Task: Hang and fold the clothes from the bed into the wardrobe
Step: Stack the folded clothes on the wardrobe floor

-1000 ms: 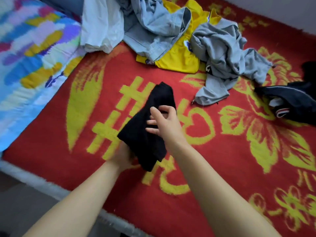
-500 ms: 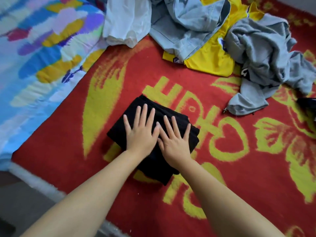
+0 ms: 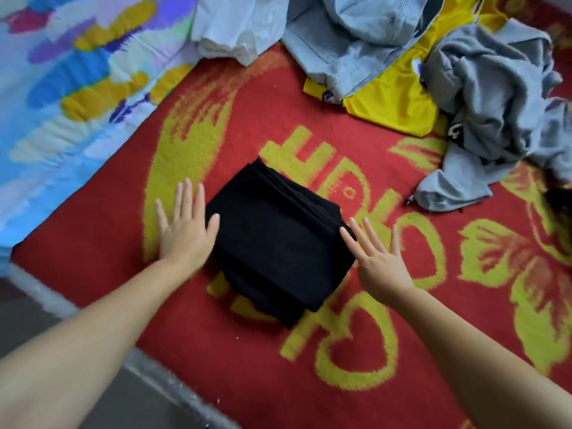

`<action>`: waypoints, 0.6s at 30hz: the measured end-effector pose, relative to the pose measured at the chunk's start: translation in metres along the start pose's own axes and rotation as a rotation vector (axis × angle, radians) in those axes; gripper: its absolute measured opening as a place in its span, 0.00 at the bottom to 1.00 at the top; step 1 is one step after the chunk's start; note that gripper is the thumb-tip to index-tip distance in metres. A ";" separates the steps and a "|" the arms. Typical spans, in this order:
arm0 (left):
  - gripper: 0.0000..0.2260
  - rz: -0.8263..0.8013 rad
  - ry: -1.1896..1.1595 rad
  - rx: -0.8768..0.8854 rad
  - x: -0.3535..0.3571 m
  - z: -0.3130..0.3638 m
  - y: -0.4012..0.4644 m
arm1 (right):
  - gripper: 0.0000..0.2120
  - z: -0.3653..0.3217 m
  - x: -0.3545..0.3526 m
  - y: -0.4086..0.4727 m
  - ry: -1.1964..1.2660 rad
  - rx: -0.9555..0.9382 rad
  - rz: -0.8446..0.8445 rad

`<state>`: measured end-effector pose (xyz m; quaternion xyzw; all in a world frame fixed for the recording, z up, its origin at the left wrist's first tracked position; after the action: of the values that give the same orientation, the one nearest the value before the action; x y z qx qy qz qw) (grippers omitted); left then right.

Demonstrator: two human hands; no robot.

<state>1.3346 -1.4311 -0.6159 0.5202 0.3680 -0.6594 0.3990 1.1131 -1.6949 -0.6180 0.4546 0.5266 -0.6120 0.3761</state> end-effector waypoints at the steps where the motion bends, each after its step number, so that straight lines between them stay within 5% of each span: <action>1: 0.29 0.061 -0.024 0.108 -0.017 0.033 -0.012 | 0.48 -0.013 -0.008 -0.001 -0.060 -0.103 0.028; 4: 0.34 0.061 -0.086 0.368 -0.021 0.145 -0.087 | 0.49 -0.049 -0.011 -0.003 -0.210 -0.378 0.057; 10: 0.49 -0.259 0.125 0.155 0.066 0.186 -0.141 | 0.49 -0.055 0.003 0.025 -0.238 -0.432 0.091; 18: 0.41 -0.337 -0.029 -0.084 0.047 0.165 -0.141 | 0.32 -0.074 -0.020 0.025 -0.183 -0.415 -0.136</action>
<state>1.1351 -1.5288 -0.6205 0.4245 0.4713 -0.7085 0.3094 1.1541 -1.6261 -0.6090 0.2737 0.6343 -0.5532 0.4655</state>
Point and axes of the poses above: each hand's wrist, its own y-axis towards the middle knuckle, its own x-axis out of the palm, z = x × y, the point moved 10 cm from there along y, towards the middle knuckle, and after that the axes turned 7 degrees about z, right-handed, at the moved point
